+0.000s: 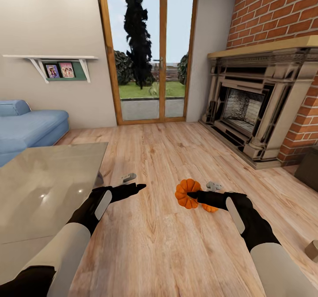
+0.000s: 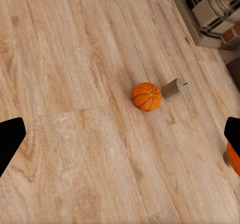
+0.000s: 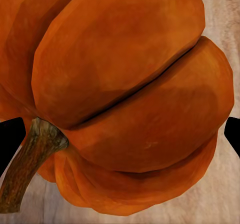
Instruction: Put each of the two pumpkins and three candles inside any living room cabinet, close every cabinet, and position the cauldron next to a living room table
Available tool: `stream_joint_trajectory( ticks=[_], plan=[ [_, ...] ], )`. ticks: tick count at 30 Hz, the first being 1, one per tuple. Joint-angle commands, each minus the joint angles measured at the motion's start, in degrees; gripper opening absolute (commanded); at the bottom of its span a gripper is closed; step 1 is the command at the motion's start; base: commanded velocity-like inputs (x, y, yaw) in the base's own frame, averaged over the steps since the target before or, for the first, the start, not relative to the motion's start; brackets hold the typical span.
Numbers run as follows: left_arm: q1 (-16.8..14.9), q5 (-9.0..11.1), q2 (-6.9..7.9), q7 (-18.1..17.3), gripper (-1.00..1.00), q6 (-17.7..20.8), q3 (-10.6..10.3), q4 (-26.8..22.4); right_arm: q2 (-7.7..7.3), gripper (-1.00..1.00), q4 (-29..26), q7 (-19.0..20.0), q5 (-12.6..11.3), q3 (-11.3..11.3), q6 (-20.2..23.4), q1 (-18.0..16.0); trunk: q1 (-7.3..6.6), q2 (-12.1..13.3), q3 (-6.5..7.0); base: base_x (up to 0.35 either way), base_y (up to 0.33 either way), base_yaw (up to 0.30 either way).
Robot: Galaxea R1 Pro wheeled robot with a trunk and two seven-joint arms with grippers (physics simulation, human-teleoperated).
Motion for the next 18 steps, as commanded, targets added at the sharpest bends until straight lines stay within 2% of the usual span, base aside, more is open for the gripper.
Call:
stream_joint_trajectory(
  ticks=[1, 6, 18],
  plan=[
    [-0.02, 0.36, 0.0, 0.06, 1.0, 0.38, 0.01, -0.05, 0.0, -1.0, -0.05, 0.11, -0.12, -0.06, 0.32, -0.03, -0.01, -0.02, -0.06, 0.0, 0.0, 0.0],
    [-0.02, 0.36, 0.0, 0.06, 1.0, 0.38, 0.01, -0.05, 0.0, -1.0, -0.05, 0.11, -0.12, -0.08, 0.32, -0.03, -0.01, -0.02, -0.06, 0.047, 0.0, 0.0],
    [-0.02, 0.36, 0.0, 0.06, 1.0, 0.38, 0.03, -0.04, 0.0, -1.0, -0.05, 0.11, -0.13, -0.06, 0.32, -0.03, -0.01, -0.02, -0.06, 0.25, 0.0, 0.0]
  ],
)
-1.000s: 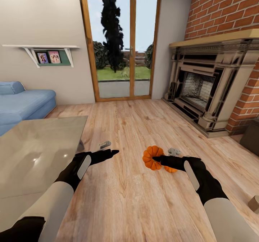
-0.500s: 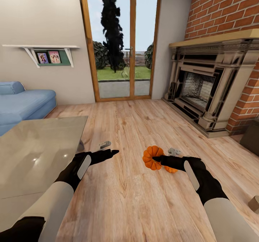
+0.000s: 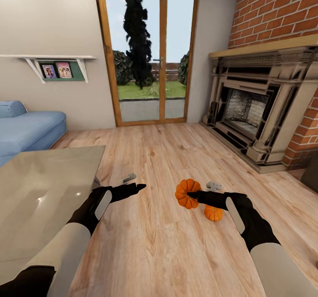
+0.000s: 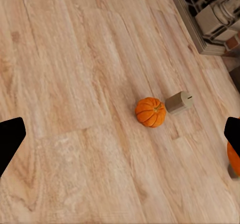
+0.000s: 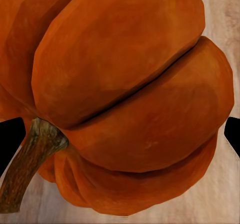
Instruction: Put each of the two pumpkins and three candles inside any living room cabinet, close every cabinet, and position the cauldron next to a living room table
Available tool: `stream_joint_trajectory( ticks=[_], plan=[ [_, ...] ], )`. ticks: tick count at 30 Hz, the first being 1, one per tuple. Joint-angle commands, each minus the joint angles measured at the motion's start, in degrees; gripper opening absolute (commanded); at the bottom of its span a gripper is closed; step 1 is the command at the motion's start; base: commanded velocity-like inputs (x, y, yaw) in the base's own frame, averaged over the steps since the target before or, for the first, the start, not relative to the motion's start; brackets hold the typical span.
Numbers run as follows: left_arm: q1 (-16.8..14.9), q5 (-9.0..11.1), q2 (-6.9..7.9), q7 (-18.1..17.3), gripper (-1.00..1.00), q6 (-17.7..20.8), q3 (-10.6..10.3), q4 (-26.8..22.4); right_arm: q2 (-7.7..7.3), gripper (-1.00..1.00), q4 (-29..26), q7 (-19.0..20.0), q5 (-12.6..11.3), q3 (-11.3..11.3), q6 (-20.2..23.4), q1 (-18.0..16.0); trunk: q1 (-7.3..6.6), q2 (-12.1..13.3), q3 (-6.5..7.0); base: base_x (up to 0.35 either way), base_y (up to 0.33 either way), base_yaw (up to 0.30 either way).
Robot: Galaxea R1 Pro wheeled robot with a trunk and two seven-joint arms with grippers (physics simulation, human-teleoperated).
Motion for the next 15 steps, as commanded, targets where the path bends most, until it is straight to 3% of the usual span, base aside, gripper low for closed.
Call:
stream_joint_trajectory(
  ticks=[1, 15],
  plan=[
    [-0.02, 0.36, 0.0, 0.06, 1.0, 0.38, 0.01, -0.06, 0.0, -1.0, -0.05, 0.1, -0.15, -0.06, 0.32, -0.03, 0.01, -0.02, -0.06, 0.128, 0.0, 0.0],
    [-0.02, 0.36, 0.0, 0.06, 1.0, 0.38, 0.0, -0.03, 0.0, -1.0, -0.05, 0.1, -0.15, -0.08, 0.32, -0.03, 0.01, -0.02, -0.06, 0.037, 0.0, 0.0]
  ],
)
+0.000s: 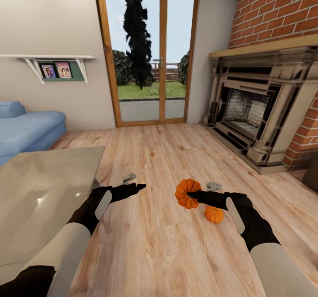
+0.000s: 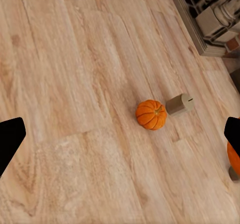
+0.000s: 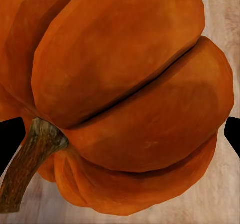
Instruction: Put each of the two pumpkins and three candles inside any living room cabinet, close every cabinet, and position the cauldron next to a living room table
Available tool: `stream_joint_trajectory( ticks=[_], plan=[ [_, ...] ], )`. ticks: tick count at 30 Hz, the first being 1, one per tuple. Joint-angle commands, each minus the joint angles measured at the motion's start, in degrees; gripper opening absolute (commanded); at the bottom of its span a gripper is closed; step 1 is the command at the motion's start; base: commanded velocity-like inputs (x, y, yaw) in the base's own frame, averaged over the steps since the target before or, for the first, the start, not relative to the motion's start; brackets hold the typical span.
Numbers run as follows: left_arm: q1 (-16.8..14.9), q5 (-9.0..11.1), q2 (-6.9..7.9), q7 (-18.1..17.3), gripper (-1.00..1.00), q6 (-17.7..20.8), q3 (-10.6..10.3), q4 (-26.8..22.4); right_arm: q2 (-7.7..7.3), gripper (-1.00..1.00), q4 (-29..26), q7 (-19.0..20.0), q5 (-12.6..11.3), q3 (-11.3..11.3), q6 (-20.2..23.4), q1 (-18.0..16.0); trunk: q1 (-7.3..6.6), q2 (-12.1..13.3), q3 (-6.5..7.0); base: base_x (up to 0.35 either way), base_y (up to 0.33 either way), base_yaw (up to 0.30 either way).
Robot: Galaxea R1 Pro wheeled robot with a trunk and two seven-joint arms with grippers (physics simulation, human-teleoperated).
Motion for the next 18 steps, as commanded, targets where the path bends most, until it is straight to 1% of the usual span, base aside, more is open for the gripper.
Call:
stream_joint_trajectory(
  ticks=[1, 5, 13, 18],
  plan=[
    [-0.02, 0.36, 0.0, 0.06, 1.0, 0.38, 0.01, -0.07, 0.0, -1.0, -0.05, 0.11, -0.11, -0.08, 0.32, -0.03, 0.0, -0.02, -0.06, 0.128, 0.0, 0.0],
    [-0.02, 0.36, 0.0, 0.06, 1.0, 0.38, 0.01, -0.04, 0.0, -1.0, -0.05, 0.11, -0.11, -0.1, 0.32, -0.03, 0.0, -0.02, -0.06, 0.199, 0.0, 0.0],
    [-0.02, 0.36, 0.0, 0.06, 1.0, 0.38, 0.01, -0.06, 0.0, -1.0, -0.05, 0.11, -0.11, -0.1, 0.32, -0.03, 0.0, -0.02, -0.06, 0.285, 0.0, 0.0],
    [-0.02, 0.36, 0.0, 0.06, 1.0, 0.38, 0.06, -0.08, 0.0, -1.0, -0.05, 0.11, -0.11, -0.1, 0.32, -0.03, 0.0, -0.02, -0.06, 0.084, 0.0, 0.0]
  ],
)
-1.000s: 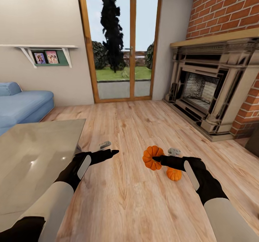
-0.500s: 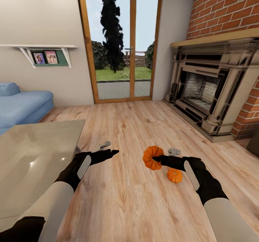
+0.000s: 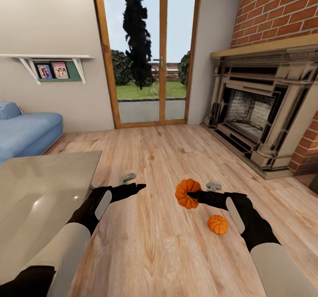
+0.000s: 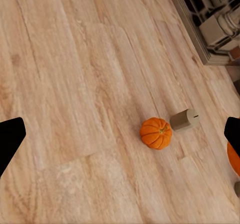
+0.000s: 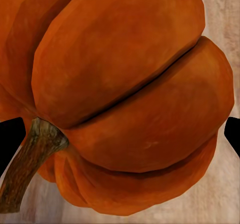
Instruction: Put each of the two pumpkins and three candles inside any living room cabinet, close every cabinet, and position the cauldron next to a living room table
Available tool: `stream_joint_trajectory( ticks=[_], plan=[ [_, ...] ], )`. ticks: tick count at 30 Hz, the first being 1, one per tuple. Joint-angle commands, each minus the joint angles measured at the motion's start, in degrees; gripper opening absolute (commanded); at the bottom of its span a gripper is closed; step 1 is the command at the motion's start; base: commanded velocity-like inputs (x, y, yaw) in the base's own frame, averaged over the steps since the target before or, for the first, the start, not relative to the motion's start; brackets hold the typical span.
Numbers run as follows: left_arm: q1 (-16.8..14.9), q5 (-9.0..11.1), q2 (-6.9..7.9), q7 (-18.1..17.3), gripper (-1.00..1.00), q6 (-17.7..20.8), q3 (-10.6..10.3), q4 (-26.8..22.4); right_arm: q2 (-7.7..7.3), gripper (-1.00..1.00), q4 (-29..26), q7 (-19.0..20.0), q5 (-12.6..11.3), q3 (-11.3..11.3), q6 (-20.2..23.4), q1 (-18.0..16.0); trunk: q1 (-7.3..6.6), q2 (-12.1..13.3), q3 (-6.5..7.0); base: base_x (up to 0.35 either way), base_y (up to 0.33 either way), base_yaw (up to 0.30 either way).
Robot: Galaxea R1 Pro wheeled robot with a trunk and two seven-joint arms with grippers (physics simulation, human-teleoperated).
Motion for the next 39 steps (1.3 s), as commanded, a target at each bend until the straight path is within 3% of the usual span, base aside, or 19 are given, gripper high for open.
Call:
stream_joint_trajectory(
  ticks=[1, 11, 26, 39],
  plan=[
    [-0.02, 0.36, 0.0, 0.06, 1.0, 0.38, 0.03, -0.06, 0.0, -1.0, -0.05, 0.11, -0.12, -0.06, 0.32, -0.03, -0.01, -0.02, -0.06, 0.02, 0.0, 0.0],
    [-0.02, 0.36, 0.0, 0.06, 1.0, 0.38, -0.02, -0.05, 0.0, -1.0, -0.05, 0.11, -0.12, -0.08, 0.32, -0.03, -0.01, -0.02, -0.06, 0.07, 0.0, 0.0],
    [-0.02, 0.36, 0.0, 0.06, 1.0, 0.38, 0.01, -0.06, 0.0, -1.0, -0.05, 0.18, -0.12, -0.08, 0.32, -0.03, -0.01, -0.02, -0.06, 0.265, 0.0, 0.0],
    [-0.02, 0.36, 0.0, -0.03, 1.0, 0.38, -0.02, -0.04, 0.0, -1.0, -0.05, 0.2, -0.12, -0.08, 0.32, -0.03, -0.01, -0.02, -0.06, 0.058, 0.0, 0.0]
  ],
)
